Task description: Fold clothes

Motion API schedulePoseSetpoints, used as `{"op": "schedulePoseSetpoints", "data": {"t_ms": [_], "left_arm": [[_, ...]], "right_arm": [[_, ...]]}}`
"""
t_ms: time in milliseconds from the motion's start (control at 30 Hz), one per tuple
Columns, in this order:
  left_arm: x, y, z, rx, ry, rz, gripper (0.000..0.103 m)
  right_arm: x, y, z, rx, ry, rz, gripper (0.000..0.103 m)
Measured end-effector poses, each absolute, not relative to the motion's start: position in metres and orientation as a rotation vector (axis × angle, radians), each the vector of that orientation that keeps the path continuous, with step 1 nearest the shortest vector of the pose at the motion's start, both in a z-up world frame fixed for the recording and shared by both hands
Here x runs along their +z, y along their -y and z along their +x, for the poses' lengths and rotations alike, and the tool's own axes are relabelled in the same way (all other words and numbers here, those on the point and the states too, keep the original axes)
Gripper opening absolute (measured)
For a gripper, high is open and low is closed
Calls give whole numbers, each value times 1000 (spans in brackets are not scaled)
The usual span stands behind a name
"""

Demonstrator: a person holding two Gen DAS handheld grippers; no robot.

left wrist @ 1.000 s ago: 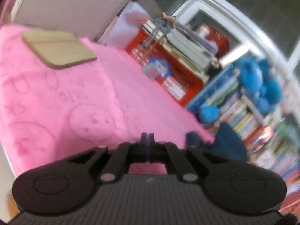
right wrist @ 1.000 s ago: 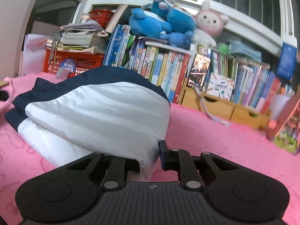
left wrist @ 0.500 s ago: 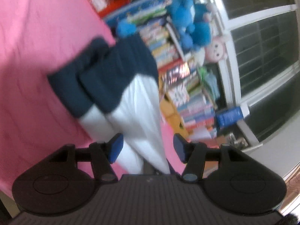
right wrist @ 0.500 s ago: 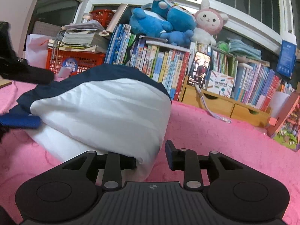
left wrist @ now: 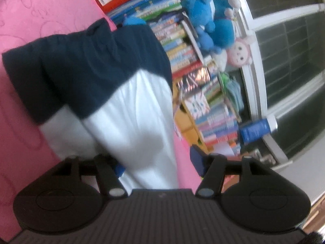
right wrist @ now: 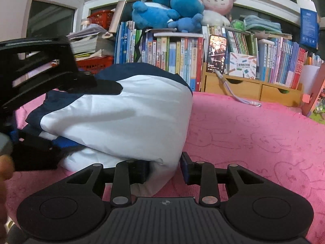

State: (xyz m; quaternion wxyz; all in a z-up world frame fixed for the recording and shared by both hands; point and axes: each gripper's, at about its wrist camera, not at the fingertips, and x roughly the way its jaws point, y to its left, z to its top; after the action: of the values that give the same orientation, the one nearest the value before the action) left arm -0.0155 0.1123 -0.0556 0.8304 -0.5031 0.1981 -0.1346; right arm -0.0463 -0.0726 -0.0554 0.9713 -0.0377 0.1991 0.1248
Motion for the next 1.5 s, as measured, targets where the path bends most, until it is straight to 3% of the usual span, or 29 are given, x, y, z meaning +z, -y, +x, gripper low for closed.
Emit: {"op": "schedulePoseSetpoints", "data": {"t_ms": [100,133,167,200,233,400,567,600,633,667,700,767,833,1233,1267,1367,1433,1500], "left_arm": [[-57,-113,-5,-276,-400,-1098,64],[-56,-114,-2,-264,-396,-1094,53],[-52,-115,-4,-229,-388,-1063,27],[-47,-117,-6,-192,-377,-1024,12],[-43,-121,-11,-155,-358,-974,7],[-36,-157,-35,-42,-263,-919,7],[-57,-173,-33,-40,-271,-1048,8],[-62,-174,-30,-60,-277,-1082,10],[-65,-173,-26,-75,-280,-1109,22],[-68,-172,-22,-89,-283,-1136,27],[-69,-171,-18,-94,-285,-1147,26],[-63,-171,-17,-49,-277,-1092,8],[-58,-175,-24,-29,-242,-1058,6],[-60,-192,-70,82,-230,-934,6],[-59,-194,-75,123,-235,-897,1],[-45,-191,-91,224,-247,-688,0],[-30,-185,-102,229,-241,-537,1],[-12,-171,-107,190,-232,-367,10]], "right_arm": [[-56,72,-47,247,-393,-72,33],[-55,72,-48,243,-386,-64,33],[-54,73,-49,240,-375,-53,33],[-52,74,-49,233,-362,-45,32],[-50,74,-48,228,-356,-48,32],[-48,74,-47,244,-355,-61,28],[-51,58,-53,267,-339,-174,24],[-51,56,-53,265,-339,-186,24],[-51,55,-53,259,-341,-190,24],[-51,55,-52,256,-344,-190,24],[-51,54,-51,254,-347,-191,24],[-50,55,-51,246,-349,-188,24],[-48,58,-50,232,-338,-182,23],[-49,62,-47,228,-329,-245,21],[-49,61,-47,229,-330,-246,21],[-50,64,-46,231,-334,-231,19],[-49,66,-45,239,-340,-215,19],[-49,65,-46,240,-334,-220,19]]}}
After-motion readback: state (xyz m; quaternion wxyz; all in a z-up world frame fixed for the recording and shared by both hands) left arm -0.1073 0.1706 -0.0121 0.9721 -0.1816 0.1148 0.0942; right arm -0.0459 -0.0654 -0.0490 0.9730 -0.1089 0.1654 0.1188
